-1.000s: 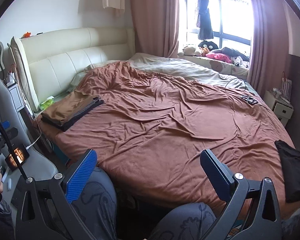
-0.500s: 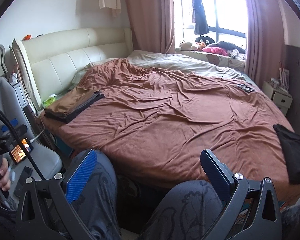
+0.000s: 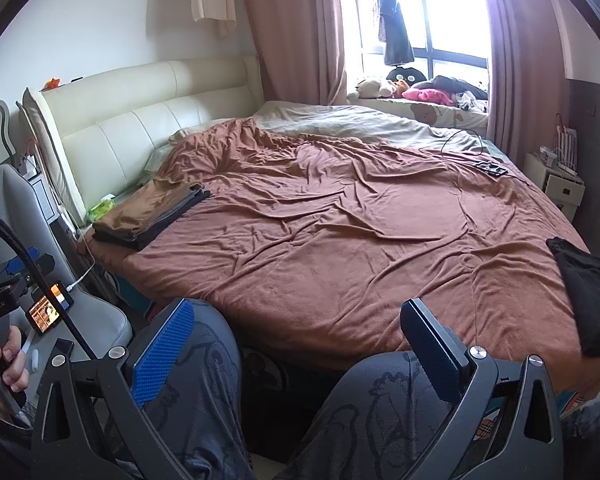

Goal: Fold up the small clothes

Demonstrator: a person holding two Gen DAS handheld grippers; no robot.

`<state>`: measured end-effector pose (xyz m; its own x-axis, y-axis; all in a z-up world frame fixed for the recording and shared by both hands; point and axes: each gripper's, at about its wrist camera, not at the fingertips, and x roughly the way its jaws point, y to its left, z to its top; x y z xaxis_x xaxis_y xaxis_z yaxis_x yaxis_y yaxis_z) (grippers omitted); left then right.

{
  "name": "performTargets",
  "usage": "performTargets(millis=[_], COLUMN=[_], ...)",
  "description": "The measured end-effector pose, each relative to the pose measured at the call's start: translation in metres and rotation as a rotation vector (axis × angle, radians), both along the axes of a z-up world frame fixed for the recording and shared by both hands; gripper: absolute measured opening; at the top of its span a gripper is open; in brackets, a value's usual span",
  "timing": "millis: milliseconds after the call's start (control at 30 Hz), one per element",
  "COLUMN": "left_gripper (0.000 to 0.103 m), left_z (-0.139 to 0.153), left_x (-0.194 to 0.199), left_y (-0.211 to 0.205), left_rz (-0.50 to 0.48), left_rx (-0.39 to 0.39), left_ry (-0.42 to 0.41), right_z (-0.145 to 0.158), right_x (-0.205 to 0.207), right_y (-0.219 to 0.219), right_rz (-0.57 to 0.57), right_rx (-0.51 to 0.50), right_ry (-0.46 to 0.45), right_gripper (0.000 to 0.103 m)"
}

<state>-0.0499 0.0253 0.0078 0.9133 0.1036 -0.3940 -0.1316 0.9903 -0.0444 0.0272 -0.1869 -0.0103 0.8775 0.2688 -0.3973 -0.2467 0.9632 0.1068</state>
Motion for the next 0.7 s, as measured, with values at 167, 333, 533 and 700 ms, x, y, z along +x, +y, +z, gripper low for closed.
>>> performTargets(millis=[167, 333, 533, 700], left_gripper=[0.103, 0.103, 0.103, 0.103], left_z=[0.0011, 0.0015, -0.0005, 0.0], left_x=[-0.0019, -0.0027, -0.0031, -0.0044], left_y=[-0.0014, -0.002, -0.001, 0.002], left_rz=[-0.002, 0.001, 0.005, 0.01], left_rx=[0.008, 0.009, -0.011, -0.01], left_ry=[-0.004, -0.003, 0.0, -0.002], right_z=[0.0003, -0.0001, -0.0021, 0.0007], right_x=[-0.0041, -0.0068, -0.0055, -0.0041], right_y=[0.0018, 0.0029, 0.0009, -0.0009], right_rz=[0.005, -0.009, -0.003, 0.008], right_rx=[-0.003, -0.021, -0.019, -0.001], right_ry=[-0.016, -0.028, -0.021, -0.007], right_gripper=[0.103, 0.103, 0.103, 0.103])
